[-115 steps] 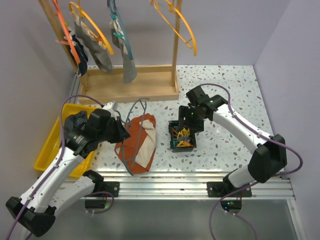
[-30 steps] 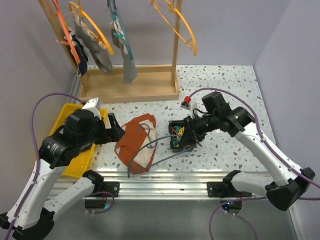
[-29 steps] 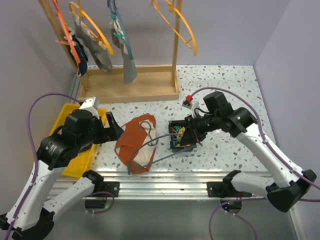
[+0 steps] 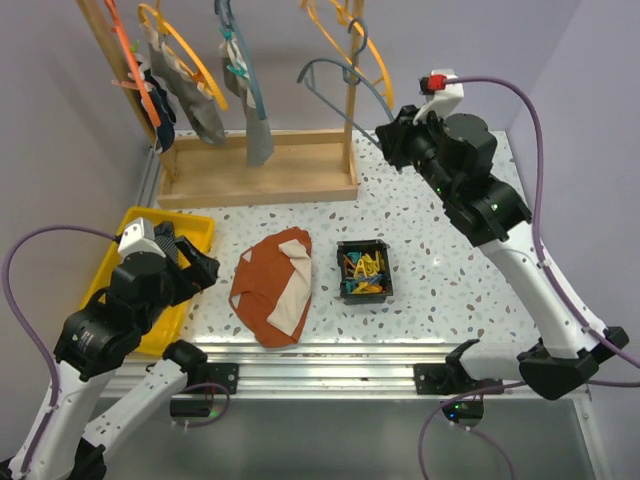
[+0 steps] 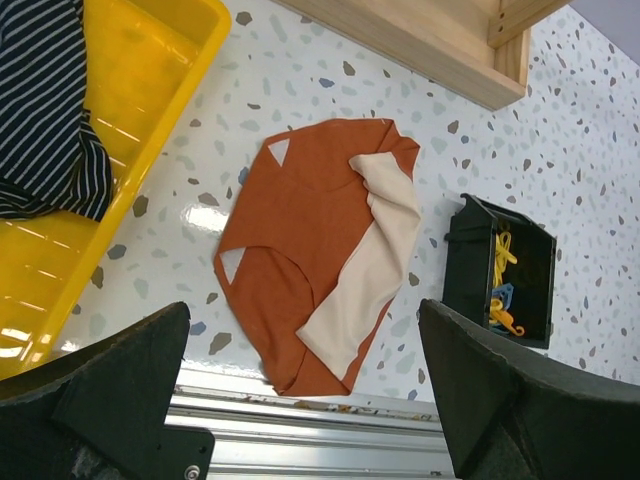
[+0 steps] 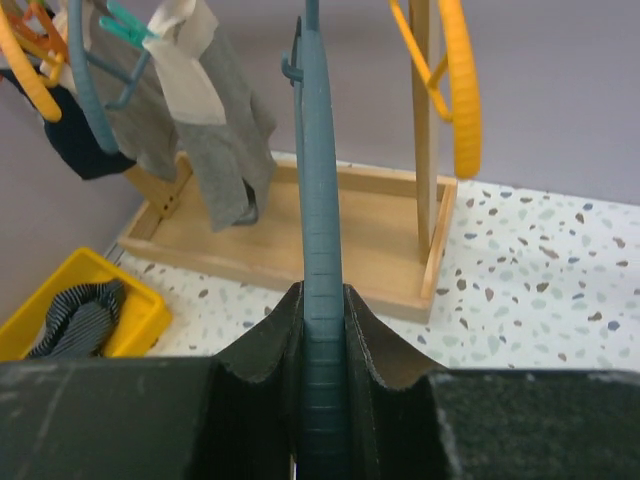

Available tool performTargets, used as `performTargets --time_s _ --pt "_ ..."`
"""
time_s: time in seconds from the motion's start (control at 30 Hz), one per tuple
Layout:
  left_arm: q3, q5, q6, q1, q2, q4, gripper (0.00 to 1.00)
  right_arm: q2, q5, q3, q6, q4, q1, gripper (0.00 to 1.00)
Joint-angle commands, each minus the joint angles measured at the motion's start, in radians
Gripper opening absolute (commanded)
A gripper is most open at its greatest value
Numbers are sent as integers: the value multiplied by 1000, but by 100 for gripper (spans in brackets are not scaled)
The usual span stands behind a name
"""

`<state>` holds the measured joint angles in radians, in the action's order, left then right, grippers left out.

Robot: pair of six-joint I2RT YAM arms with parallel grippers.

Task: Remove the underwear clipped to the hanger
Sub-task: Place the hanger at the clothesline.

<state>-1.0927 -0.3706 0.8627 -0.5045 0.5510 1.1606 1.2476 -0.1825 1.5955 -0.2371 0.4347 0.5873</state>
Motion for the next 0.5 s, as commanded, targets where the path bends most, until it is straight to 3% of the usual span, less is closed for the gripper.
performTargets --time_s 0.0,0.27,0.4,0.47 --pt "52 53 42 3 -20 -59 100 53 -64 121 44 -185 0 0" --pt "131 124 72 3 -63 -90 100 338 -40 472 73 -123 3 0" --pt "116 107 73 3 -71 -81 100 498 -12 745 55 27 2 0" --pt "109 99 72 3 -72 -75 100 545 -2 805 45 51 3 0"
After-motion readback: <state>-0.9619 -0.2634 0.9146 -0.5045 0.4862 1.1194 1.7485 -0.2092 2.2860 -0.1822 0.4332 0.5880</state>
